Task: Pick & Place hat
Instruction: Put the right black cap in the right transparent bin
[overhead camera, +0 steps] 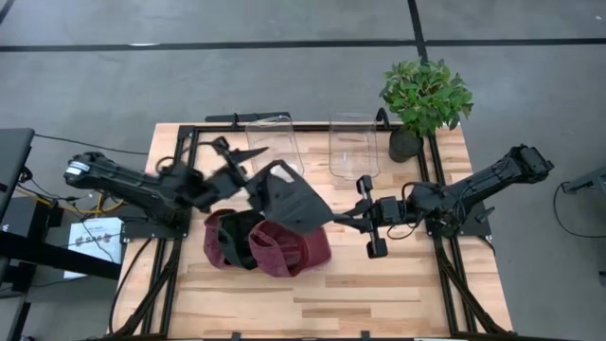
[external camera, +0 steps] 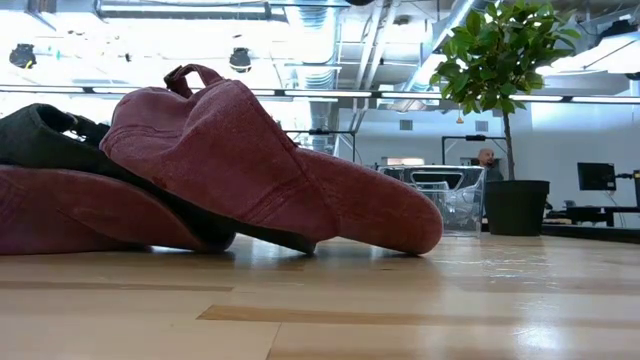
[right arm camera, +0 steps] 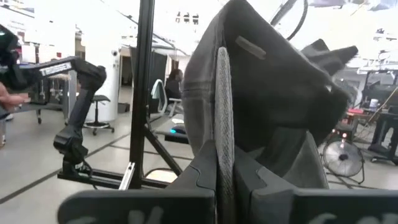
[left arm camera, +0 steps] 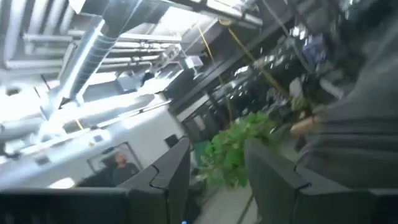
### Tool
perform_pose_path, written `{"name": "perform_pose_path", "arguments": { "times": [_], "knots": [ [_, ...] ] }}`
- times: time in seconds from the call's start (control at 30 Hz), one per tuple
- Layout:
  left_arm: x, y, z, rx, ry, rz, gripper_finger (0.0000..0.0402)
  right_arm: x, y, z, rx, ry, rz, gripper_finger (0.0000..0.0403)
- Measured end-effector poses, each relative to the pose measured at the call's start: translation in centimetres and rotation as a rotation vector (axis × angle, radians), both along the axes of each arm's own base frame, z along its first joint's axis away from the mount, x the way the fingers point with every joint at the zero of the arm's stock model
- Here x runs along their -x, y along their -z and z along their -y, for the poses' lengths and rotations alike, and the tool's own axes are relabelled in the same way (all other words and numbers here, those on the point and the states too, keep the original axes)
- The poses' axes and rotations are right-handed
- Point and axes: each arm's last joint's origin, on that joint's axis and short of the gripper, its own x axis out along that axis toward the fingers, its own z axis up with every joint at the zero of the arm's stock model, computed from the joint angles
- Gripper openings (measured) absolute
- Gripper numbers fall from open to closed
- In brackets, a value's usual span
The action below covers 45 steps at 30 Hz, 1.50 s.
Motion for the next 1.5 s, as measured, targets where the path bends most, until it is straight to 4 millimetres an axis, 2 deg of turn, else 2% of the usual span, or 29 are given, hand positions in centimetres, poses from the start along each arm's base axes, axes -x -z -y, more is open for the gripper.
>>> {"name": "perform_pose_path", "arguments": {
  "times": [0.1, 0.17, 0.33, 0.43, 0.67, 0.77, 1.0, 1.13, 1.33, 1.5],
  "knots": [
    [-1.4, -0.8, 0.1, -0.076, -0.078, -0.038, 0.0150, 0.0, 0.1, 0.0, 0.011, 0.002, -0.005, 0.0001],
    [-2.0, -1.8, 0.2, -0.060, -0.092, -0.014, 0.0150, 0.0, 0.1, 0.0, 0.013, 0.002, -0.004, 0.0001],
    [-3.3, -4.0, 0.7, -0.047, -0.070, 0.042, 0.0150, 0.0, 0.1, 0.0, 0.023, 0.003, -0.011, 0.0001],
    [-4.4, -4.6, 1.1, -0.028, -0.006, 0.079, 0.0150, 0.0, 0.2, 0.0, 0.024, 0.003, -0.014, 0.0001],
    [-8.5, -2.3, 1.9, 0.011, 0.073, 0.029, 0.0150, 0.0, 0.2, 0.1, 0.023, 0.031, -0.018, 0.0001],
    [-9.0, -1.4, 3.1, 0.024, 0.111, 0.002, 0.0150, -0.1, 0.2, 0.2, 0.037, 0.096, -0.020, 0.0001],
    [-7.5, -1.6, 6.4, 0.053, 0.138, -0.052, 0.0150, 0.1, 0.0, 0.4, 0.064, 0.140, -0.008, 0.0001],
    [-6.3, -2.2, 7.3, 0.060, 0.121, -0.069, 0.0150, 0.2, -0.1, 0.4, 0.063, 0.149, -0.002, 0.0001],
    [-4.5, -4.1, 6.5, 0.035, 0.076, -0.037, 0.0150, 0.2, -0.2, 0.3, 0.064, 0.157, 0.006, 0.0001],
    [-3.3, -5.6, 4.9, 0.045, 0.040, 0.011, 0.0150, 0.2, -0.2, 0.3, 0.064, 0.162, 0.005, 0.0001]
  ]
}}
